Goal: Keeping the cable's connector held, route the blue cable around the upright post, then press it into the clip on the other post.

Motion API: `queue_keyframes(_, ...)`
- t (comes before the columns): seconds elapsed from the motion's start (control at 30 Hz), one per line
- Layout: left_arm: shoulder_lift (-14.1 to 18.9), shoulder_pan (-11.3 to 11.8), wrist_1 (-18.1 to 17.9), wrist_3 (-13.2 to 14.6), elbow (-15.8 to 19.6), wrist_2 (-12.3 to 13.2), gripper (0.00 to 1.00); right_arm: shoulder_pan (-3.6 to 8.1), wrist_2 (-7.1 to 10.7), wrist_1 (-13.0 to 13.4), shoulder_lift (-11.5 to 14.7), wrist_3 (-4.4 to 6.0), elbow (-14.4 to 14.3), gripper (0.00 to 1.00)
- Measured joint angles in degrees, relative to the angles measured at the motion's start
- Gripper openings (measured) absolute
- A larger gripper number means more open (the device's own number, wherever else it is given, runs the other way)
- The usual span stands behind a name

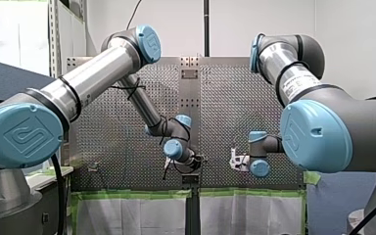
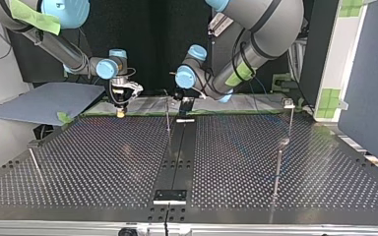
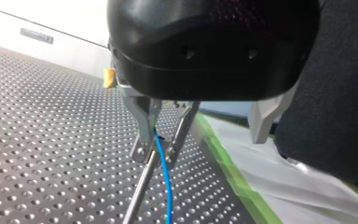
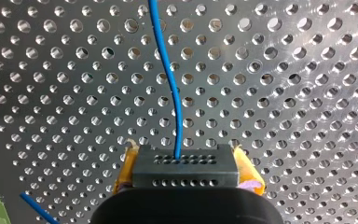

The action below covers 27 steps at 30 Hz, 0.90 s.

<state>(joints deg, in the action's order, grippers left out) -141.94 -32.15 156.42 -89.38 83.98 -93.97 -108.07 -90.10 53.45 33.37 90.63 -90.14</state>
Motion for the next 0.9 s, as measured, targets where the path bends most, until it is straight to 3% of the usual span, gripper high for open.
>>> queue_keyframes(0.9, 0.1, -0.7, -1.7, 0.0, 0.0, -0.4, 1.00, 0.10, 0.00, -0.2, -0.1, 0.14, 0.0, 0.00)
